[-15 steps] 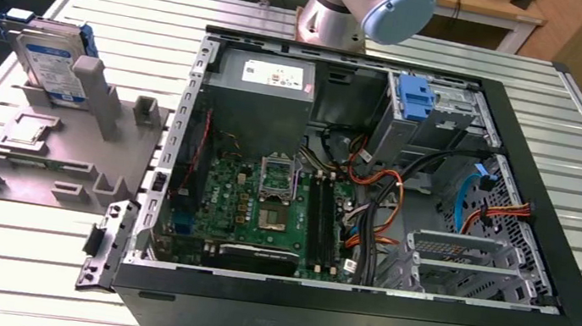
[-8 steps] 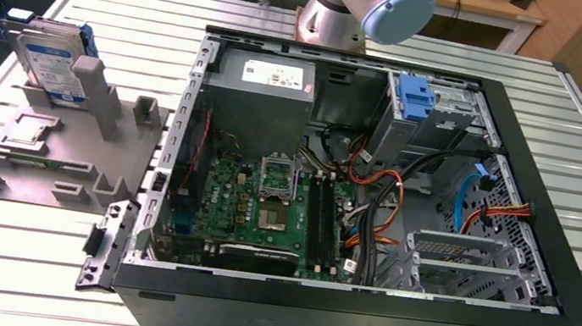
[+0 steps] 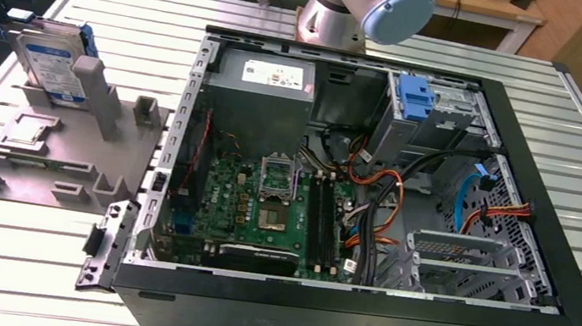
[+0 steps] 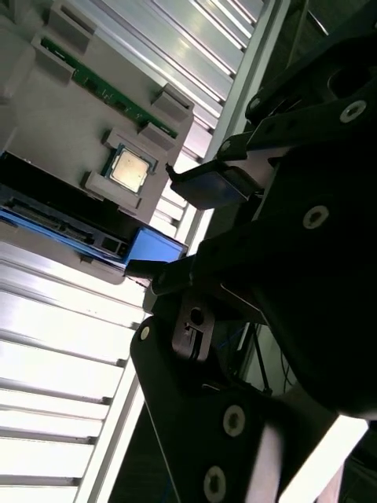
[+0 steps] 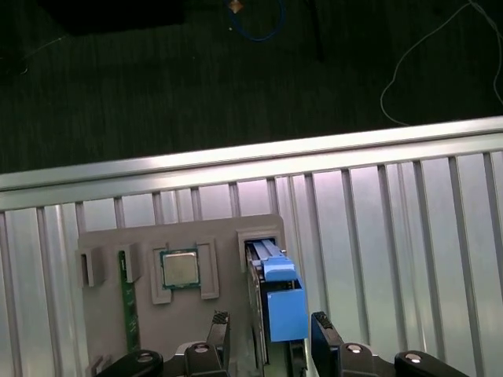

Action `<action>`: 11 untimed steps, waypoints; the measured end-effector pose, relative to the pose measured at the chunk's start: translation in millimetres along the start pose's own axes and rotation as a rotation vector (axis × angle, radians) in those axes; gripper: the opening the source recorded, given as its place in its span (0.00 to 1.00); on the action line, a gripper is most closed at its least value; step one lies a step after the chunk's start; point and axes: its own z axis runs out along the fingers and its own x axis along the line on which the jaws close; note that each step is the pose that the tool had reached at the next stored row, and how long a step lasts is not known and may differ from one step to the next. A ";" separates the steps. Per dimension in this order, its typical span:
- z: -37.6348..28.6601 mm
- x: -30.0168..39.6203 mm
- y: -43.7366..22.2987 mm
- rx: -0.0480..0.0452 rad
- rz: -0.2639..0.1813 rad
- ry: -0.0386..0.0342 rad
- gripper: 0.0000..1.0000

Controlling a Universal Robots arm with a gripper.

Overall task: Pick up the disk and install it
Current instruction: 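Pick up the disk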

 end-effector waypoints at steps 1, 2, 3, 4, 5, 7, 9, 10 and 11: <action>0.4 -0.4 0.1 -0.0002 0.000 -0.0009 0.53; 0.9 -1.0 0.3 -0.0002 0.000 -0.0012 0.53; 1.5 -1.6 0.3 -0.0002 0.000 -0.0015 0.53; 2.1 -2.1 0.5 -0.0002 0.000 -0.0018 0.53; 2.6 -2.6 0.7 -0.0004 0.000 -0.0020 0.53; 3.6 -3.6 1.2 -0.0003 0.000 -0.0026 0.53; 6.7 -6.8 4.0 -0.0004 0.000 -0.0026 0.53; 8.3 -7.5 4.8 -0.0003 0.000 -0.0026 0.53; 9.5 -7.5 5.2 -0.0004 0.000 -0.0026 0.53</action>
